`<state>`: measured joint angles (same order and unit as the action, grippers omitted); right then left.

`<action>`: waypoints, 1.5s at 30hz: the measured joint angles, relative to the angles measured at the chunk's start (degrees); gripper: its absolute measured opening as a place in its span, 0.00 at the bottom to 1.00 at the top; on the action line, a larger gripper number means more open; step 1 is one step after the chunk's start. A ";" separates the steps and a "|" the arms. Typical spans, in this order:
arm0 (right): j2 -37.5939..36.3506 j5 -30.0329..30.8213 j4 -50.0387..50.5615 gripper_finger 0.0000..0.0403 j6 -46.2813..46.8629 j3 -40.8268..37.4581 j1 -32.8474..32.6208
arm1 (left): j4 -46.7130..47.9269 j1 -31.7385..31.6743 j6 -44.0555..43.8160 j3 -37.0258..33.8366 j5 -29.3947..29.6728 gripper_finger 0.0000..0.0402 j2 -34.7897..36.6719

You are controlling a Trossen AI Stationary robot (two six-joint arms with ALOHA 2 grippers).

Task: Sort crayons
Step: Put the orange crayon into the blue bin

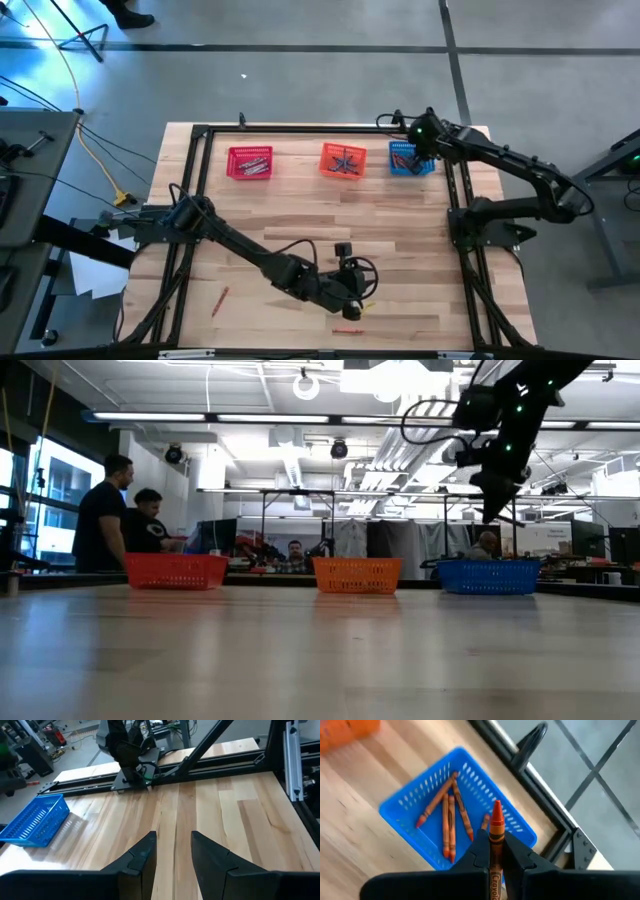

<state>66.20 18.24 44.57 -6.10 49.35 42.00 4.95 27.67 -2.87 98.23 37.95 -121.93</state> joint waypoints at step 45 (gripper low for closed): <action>18.48 -2.47 -4.95 0.09 -1.41 -0.45 -0.04 | 5.97 -1.83 -5.03 0.00 0.44 0.27 -0.02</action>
<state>84.68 15.77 39.62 -7.51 48.90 41.95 10.92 25.85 -7.90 98.23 38.39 -121.95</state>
